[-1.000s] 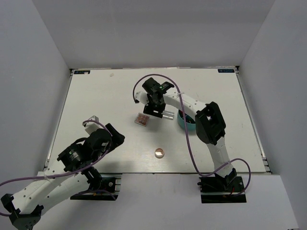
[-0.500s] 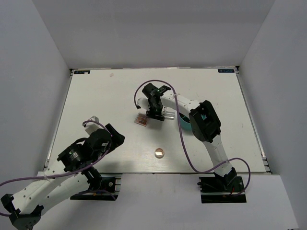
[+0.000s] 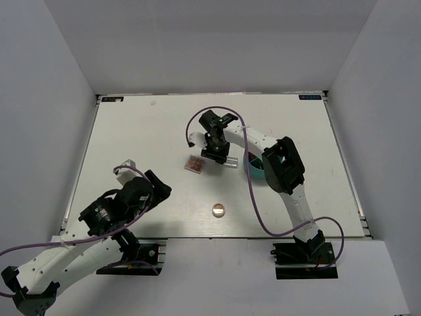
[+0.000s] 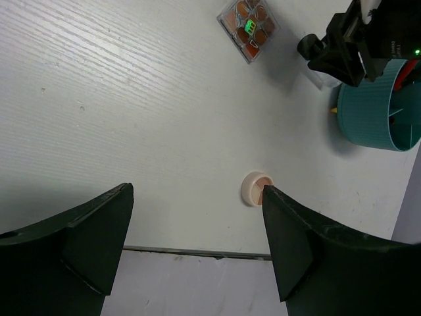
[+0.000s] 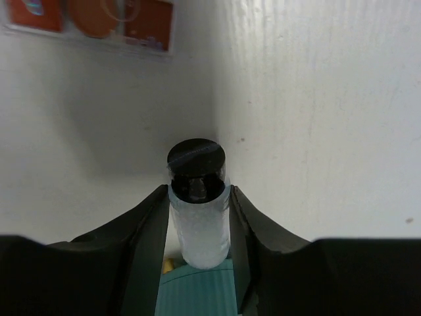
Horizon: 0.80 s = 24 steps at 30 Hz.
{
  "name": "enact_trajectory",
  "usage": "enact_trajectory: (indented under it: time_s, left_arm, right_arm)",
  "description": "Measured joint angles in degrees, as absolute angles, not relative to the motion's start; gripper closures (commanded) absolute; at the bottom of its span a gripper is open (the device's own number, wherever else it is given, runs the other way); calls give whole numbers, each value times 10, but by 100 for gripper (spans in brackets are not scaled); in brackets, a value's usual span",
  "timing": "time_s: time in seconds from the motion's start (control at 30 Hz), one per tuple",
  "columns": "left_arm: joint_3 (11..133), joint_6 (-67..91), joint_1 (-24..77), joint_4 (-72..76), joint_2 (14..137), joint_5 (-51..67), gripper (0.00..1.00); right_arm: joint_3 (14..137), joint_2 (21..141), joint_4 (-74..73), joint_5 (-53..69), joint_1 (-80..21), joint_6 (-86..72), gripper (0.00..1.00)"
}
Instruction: Organize the makeup
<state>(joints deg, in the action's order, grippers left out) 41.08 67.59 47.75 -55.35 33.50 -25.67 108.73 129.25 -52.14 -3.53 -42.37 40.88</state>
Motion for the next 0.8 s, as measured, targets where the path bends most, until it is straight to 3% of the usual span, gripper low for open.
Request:
enact_trajectory:
  time_s: [0.2,0.4,0.8]
  left_arm:
    - [410,676,477,-551,340,-256,12]
    - [408,676,477,-541,351,-254,11]
    - [398,675,477,-529,348,-249,12]
  right_arm:
    - [1120,1262,-550,110,-404,394,88]
    - [1122,1138,-543,205,-365,379,90]
    - [1116,1002,-423,323,-172,277,92]
